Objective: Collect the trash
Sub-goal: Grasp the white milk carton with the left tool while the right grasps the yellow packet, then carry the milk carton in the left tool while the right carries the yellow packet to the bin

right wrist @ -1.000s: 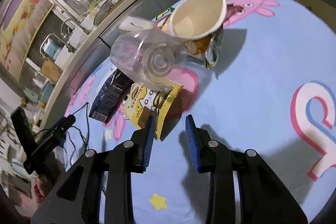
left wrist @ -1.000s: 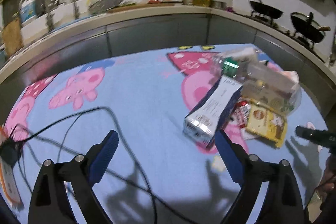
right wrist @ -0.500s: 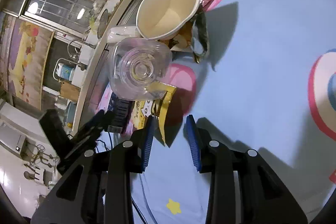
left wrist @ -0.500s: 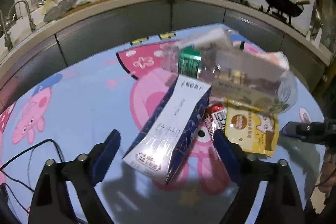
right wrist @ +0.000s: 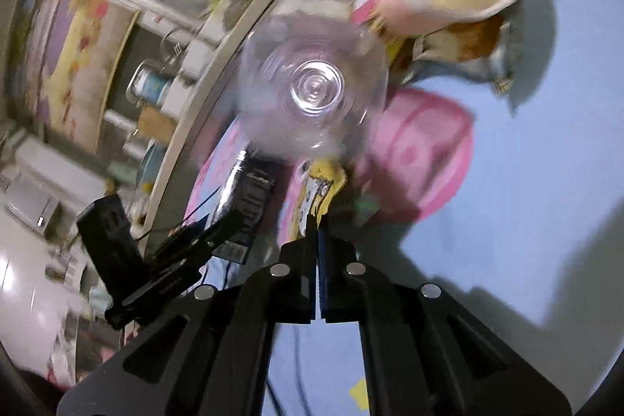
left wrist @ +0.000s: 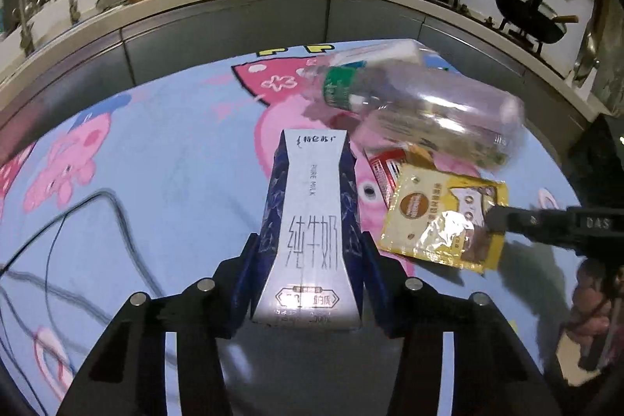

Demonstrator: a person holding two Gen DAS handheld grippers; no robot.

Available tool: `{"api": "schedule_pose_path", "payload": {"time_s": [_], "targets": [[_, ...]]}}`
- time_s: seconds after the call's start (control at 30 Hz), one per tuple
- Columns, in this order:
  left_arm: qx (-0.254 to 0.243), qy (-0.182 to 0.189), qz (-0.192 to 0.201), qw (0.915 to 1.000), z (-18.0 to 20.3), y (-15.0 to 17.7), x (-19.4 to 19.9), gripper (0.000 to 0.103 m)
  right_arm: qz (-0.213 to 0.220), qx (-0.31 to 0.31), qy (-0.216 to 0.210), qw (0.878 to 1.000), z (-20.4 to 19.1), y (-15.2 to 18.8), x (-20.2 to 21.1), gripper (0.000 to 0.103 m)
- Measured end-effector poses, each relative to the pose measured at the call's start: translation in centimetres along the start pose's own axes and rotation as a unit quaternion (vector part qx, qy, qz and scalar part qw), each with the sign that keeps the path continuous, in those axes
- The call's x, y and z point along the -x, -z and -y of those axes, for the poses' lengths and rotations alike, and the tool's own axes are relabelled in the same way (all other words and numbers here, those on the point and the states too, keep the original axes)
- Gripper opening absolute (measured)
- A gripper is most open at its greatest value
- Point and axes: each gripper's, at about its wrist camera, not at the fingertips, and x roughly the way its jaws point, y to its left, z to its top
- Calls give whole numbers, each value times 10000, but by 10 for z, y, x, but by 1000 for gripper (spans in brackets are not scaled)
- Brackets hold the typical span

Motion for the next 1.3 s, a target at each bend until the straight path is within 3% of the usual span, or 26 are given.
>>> {"api": "schedule_pose_path", "payload": {"time_s": [0.13, 0.27, 0.33, 0.43, 0.5, 0.57, 0.63, 0.7, 0.73, 0.77, 0.83, 1.0, 1.13, 1.2, 1.3], "targets": [[172, 262, -43, 9995, -3, 24, 24, 51, -389, 519, -274, 9975, -19, 21, 4, 1], [145, 142, -315, 9993, 6, 37, 24, 53, -673, 826, -69, 9943, -23, 40, 6, 3], [99, -21, -389, 9992, 10, 37, 18, 71, -678, 875, 95, 9938, -22, 46, 7, 5], [82, -120, -408, 9991, 14, 32, 14, 74, -665, 810, 156, 9944, -22, 42, 4, 9], [102, -191, -434, 9988, 16, 27, 12, 79, -673, 903, 197, 9934, -27, 39, 2, 17], [138, -223, -441, 9987, 14, 24, 11, 79, -642, 942, 165, 9933, -28, 41, 3, 34], [134, -266, -456, 9985, 11, 25, 9, 57, -608, 946, 113, 9936, -32, 38, 0, 36], [183, -116, -529, 9984, 8, 26, 8, 51, -616, 907, 86, 9939, -33, 35, -4, 36], [156, -162, -551, 9982, 8, 27, 9, 51, -651, 877, 71, 9940, -31, 34, -6, 28], [117, -176, -571, 9981, 10, 29, 11, 51, -779, 855, 5, 9933, -31, 34, -11, 4], [93, -108, -620, 9980, 9, 33, 18, 51, -943, 939, -84, 9911, -30, 38, -10, 1], [221, 857, -165, 9959, 8, 34, 69, 51, -1053, 1622, -780, 9780, -50, 56, 15, 1], [53, 1364, 239, 9904, 30, 13, 93, 51, -787, 1662, -1231, 9752, -47, 53, 49, 1], [-81, 1644, 338, 9858, 48, -5, 92, 51, -514, 1629, -1259, 9772, -39, 49, 71, 1], [-433, 1920, 352, 9798, 86, -36, 77, 51, 52, 1450, -961, 9847, -13, 41, 112, 1]]}}
